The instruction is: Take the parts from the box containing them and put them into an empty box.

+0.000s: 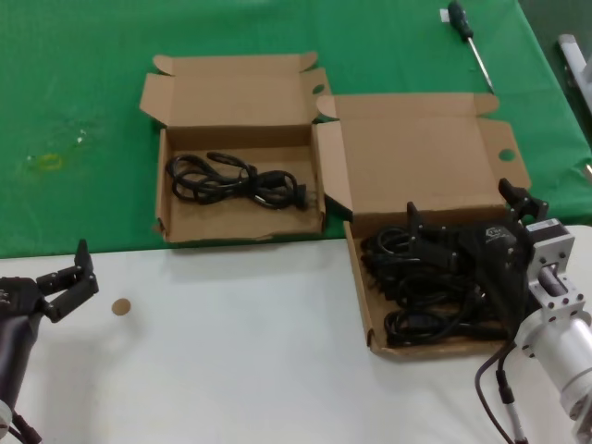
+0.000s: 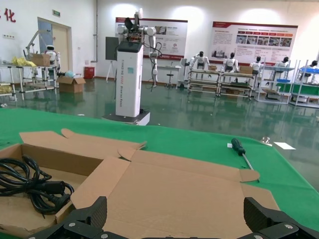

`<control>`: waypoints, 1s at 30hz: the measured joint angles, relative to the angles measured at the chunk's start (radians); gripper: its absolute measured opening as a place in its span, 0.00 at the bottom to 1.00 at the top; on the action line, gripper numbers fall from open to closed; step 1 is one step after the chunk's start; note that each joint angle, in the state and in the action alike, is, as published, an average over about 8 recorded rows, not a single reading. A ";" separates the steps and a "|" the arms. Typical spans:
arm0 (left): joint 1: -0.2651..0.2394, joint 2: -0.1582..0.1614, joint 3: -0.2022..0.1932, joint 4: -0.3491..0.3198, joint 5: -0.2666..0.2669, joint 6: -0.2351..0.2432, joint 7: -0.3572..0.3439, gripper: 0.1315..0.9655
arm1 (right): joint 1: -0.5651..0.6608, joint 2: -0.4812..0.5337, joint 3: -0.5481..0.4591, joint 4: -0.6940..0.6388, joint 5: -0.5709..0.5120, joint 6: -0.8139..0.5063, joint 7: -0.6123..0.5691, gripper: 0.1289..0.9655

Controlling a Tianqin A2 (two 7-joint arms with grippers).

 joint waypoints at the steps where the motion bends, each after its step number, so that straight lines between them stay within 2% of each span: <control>1: 0.000 0.000 0.000 0.000 0.000 0.000 0.000 1.00 | 0.000 0.000 0.000 0.000 0.000 0.000 0.000 1.00; 30: 0.000 0.000 0.000 0.000 0.000 0.000 0.000 1.00 | 0.000 0.000 0.000 0.000 0.000 0.000 0.000 1.00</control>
